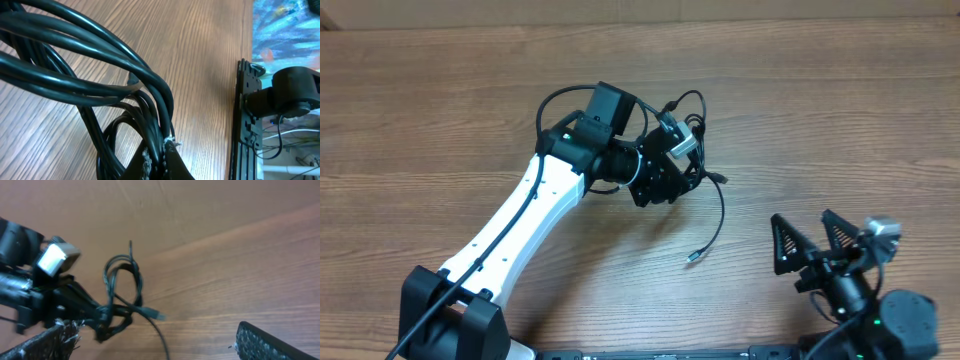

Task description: Untangle cables

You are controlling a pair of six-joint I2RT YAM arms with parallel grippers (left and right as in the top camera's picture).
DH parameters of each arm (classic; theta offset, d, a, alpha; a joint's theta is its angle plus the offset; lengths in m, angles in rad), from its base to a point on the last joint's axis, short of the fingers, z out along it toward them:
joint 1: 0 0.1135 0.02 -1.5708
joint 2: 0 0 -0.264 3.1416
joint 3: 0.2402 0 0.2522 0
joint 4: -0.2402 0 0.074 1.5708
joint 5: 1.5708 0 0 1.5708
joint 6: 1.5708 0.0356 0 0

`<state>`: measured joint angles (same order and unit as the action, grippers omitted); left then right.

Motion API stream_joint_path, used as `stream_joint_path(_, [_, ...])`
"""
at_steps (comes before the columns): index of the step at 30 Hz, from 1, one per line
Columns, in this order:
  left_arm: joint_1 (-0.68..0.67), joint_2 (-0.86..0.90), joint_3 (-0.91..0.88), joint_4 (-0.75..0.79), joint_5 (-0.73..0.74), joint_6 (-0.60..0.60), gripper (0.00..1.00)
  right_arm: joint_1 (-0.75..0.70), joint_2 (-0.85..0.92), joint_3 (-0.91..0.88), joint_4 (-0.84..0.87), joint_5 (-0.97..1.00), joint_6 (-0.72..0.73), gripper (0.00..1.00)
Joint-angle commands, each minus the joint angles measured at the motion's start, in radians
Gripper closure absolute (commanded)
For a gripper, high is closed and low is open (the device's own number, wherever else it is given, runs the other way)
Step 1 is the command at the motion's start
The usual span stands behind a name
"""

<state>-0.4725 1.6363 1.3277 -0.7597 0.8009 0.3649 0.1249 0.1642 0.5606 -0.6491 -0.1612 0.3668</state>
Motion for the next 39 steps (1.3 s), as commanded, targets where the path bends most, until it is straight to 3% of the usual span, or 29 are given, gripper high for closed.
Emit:
stream_joint_path(1, [-0.054,-0.036,0.024,0.029,0.053,-0.006,0.96,-0.004,0.142,0.199,-0.108,-0.026,0.030,0.00])
stream_joint_path(7, [-0.131,-0.036,0.026,0.059,0.053,-0.003,0.96,-0.003,0.348,0.388,-0.239,-0.181,0.030,0.00])
stream_joint_path(16, [-0.164,-0.050,0.030,0.051,0.103,-0.007,0.96,-0.003,0.448,0.390,-0.282,-0.293,0.025,0.00])
stream_joint_path(25, [-0.192,-0.129,0.030,0.055,0.090,-0.006,0.96,-0.003,0.449,0.390,-0.348,-0.279,0.019,0.25])
stream_joint_path(36, [-0.269,-0.138,0.030,0.105,0.020,-0.021,0.96,-0.003,0.449,0.390,-0.349,-0.335,0.018,0.28])
stream_joint_path(39, [-0.294,-0.138,0.030,0.135,-0.006,-0.033,0.96,-0.003,0.449,0.389,-0.349,-0.334,0.018,0.38])
